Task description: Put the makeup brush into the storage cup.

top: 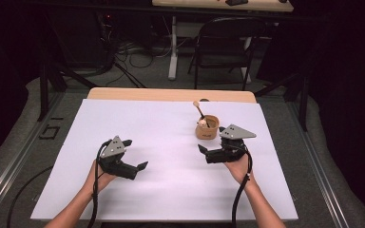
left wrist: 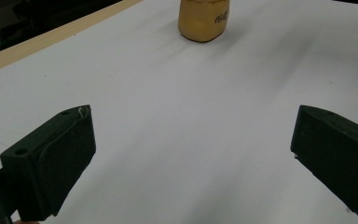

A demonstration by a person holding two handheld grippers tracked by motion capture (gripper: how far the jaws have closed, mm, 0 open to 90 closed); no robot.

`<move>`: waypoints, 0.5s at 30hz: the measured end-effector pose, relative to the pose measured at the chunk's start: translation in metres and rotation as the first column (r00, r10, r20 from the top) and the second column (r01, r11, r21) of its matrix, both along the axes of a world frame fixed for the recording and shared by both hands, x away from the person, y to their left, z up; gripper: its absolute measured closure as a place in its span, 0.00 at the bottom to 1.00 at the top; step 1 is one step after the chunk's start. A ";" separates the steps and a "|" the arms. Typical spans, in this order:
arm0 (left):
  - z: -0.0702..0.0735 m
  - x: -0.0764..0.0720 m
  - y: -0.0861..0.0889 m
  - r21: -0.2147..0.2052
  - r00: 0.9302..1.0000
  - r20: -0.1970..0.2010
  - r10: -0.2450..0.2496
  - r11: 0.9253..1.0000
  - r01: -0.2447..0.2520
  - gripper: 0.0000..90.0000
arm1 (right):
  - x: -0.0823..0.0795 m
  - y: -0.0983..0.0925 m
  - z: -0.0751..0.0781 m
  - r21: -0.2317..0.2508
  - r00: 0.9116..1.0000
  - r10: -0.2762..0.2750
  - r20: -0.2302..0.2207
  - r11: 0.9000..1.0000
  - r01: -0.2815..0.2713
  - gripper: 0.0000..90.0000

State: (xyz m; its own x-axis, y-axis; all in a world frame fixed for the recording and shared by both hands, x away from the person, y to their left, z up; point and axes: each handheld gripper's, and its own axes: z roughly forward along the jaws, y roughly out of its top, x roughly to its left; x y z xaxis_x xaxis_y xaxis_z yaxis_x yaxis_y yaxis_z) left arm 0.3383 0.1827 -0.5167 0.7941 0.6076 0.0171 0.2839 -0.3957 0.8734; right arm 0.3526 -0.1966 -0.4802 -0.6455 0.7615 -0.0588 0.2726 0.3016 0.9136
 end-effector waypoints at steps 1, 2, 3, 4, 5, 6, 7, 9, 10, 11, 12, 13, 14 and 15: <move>0.000 0.000 0.000 -0.002 1.000 0.003 0.001 1.000 -0.001 0.00 | -0.002 0.000 -0.001 0.001 1.000 0.003 0.008 1.000 -0.003 0.00; 0.000 0.000 0.000 -0.002 1.000 0.006 0.002 1.000 -0.002 0.00 | -0.004 0.000 -0.002 0.000 1.000 0.005 0.011 1.000 -0.005 0.00; 0.000 -0.001 0.000 -0.002 1.000 0.010 0.002 1.000 -0.002 0.00 | -0.005 0.000 -0.004 -0.002 1.000 0.008 0.010 1.000 -0.008 0.00; 0.000 -0.001 0.000 -0.008 1.000 0.015 -0.001 1.000 0.001 0.00 | -0.007 -0.001 -0.005 -0.003 1.000 0.010 0.010 1.000 -0.010 0.00; 0.000 -0.002 0.001 -0.013 1.000 0.019 -0.003 1.000 0.003 0.00 | -0.009 -0.001 -0.007 0.000 1.000 0.004 0.015 1.000 -0.004 0.00; -0.001 -0.003 0.002 -0.016 1.000 0.020 -0.008 1.000 0.008 0.00 | -0.011 -0.001 -0.009 -0.001 1.000 0.003 0.017 1.000 -0.003 0.00; -0.002 -0.004 0.003 -0.013 1.000 0.020 -0.008 1.000 0.009 0.00 | -0.013 -0.002 -0.010 -0.004 1.000 0.001 0.020 1.000 0.000 0.00; -0.004 -0.007 0.005 -0.007 1.000 0.016 -0.002 1.000 0.003 0.00 | -0.018 -0.002 -0.013 0.004 1.000 -0.005 0.030 1.000 0.005 0.00; -0.005 -0.008 0.006 -0.007 1.000 0.012 0.003 1.000 -0.002 0.00 | -0.020 -0.002 -0.014 0.008 0.999 -0.005 0.033 1.000 0.004 0.00; -0.005 -0.009 0.007 -0.008 1.000 0.015 0.002 1.000 -0.002 0.00 | -0.022 -0.002 -0.015 0.004 0.999 -0.002 0.037 1.000 0.002 0.00; -0.005 -0.010 0.009 -0.011 1.000 0.016 0.006 1.000 -0.006 0.00 | -0.025 -0.002 -0.016 0.000 0.999 0.000 0.040 1.000 0.000 0.00; -0.006 -0.011 0.010 -0.022 1.000 0.015 0.014 1.000 -0.014 0.00 | -0.027 -0.001 -0.017 -0.003 0.999 0.000 0.043 1.000 0.000 0.00; -0.006 -0.012 0.011 -0.024 1.000 0.018 0.018 1.000 -0.017 0.00 | -0.029 -0.001 -0.018 -0.004 0.999 0.003 0.047 1.000 -0.003 0.00; -0.006 -0.013 0.012 -0.033 1.000 0.024 0.020 0.999 -0.019 0.00 | -0.032 -0.001 -0.019 -0.001 0.999 0.005 0.048 1.000 -0.005 0.00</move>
State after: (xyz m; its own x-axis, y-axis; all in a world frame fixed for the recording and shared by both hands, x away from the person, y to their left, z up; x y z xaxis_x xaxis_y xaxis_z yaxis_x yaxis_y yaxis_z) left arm 0.3255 0.1948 -0.5231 0.7817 0.6234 0.0163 0.2696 -0.3615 0.8925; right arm 0.3210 -0.1977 -0.4991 -0.6457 0.7582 -0.0906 0.2265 0.3035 0.9255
